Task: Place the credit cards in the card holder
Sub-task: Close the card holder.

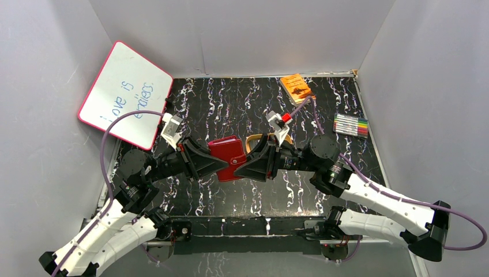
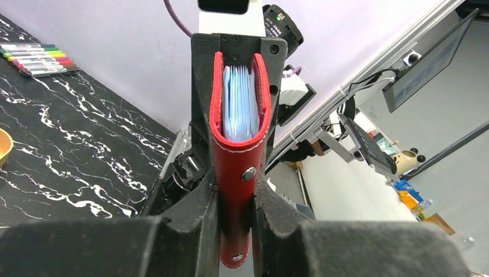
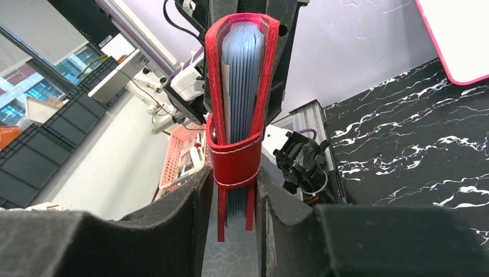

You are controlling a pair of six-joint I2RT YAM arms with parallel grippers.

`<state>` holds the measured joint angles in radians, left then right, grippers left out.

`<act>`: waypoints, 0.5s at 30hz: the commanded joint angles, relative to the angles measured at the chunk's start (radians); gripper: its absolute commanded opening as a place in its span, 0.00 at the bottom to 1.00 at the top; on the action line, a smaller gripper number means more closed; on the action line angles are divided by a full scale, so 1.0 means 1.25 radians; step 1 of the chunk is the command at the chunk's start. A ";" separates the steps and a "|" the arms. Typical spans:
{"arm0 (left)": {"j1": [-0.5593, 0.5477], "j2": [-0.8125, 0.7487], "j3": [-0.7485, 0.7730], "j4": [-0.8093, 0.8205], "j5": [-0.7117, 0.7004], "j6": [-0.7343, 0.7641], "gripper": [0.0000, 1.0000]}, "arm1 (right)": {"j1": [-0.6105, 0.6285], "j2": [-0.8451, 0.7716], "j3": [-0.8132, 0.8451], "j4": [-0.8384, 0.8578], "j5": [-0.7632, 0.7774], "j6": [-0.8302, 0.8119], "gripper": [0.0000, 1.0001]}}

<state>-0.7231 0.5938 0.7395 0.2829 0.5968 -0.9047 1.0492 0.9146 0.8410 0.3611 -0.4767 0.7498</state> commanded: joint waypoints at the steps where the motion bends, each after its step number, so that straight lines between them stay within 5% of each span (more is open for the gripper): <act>1: -0.003 -0.012 0.030 0.034 -0.007 -0.002 0.00 | 0.001 -0.020 -0.007 0.065 0.014 0.014 0.39; 11: -0.003 -0.008 0.034 0.006 -0.010 0.000 0.00 | 0.001 -0.020 -0.008 0.065 0.017 0.015 0.14; 15: -0.003 -0.011 0.038 -0.012 -0.016 0.007 0.20 | 0.001 -0.024 -0.002 0.034 0.030 0.009 0.00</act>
<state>-0.7231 0.5938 0.7418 0.2657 0.5896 -0.9070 1.0492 0.9131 0.8215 0.3801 -0.4614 0.7712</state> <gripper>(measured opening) 0.153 0.289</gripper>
